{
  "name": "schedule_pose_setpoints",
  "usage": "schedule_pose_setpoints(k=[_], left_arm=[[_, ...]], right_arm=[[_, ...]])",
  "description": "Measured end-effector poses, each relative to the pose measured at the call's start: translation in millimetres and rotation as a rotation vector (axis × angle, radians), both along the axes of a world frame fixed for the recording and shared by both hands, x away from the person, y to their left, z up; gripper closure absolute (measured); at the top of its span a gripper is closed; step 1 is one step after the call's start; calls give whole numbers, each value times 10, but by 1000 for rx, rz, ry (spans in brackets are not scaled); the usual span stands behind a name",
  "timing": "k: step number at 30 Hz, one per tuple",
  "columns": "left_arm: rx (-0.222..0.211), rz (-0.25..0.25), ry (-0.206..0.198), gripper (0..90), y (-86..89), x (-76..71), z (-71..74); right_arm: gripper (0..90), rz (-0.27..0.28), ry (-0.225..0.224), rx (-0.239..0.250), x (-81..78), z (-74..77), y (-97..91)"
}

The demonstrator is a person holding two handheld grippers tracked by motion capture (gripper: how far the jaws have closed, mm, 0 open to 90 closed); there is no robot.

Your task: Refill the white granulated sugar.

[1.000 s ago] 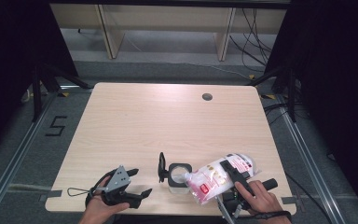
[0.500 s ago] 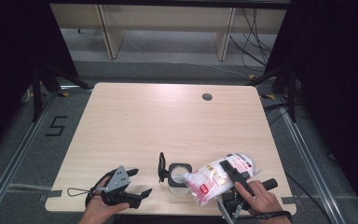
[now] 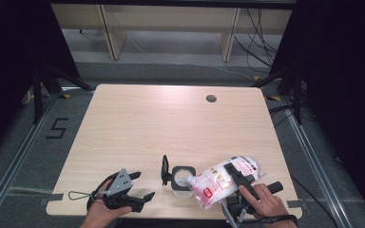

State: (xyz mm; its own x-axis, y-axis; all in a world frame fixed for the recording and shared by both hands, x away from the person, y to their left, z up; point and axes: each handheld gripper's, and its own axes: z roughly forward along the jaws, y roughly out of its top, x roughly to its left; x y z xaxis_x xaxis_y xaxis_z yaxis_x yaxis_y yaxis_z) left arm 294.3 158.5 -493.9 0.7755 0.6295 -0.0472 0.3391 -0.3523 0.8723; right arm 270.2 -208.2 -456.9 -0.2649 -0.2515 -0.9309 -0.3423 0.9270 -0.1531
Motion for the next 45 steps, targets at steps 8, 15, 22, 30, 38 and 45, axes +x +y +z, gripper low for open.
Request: schedule_pose_setpoints(k=[8,15,22,30,38,45], left_arm=[[-8,0,2,158,-2,-1,-2],[-1,-3,2,158,2,0,-1],[-8,0,2,158,-1,-2,-1],[-5,-3,-1,158,1,1,-1],[-1,-3,-3,158,2,3,-3],[-2,-3,-3,158,2,3,-3]], right_arm=[[431,15,-4,11,7,-11,1],[431,14,-20,-19,-12,5,13],[432,18,-21,-11,-6,5,14],[432,0,-33,-6,-29,-9,5],[432,14,-40,-48,-26,32,22],[433,31,-55,-48,-24,41,29]])
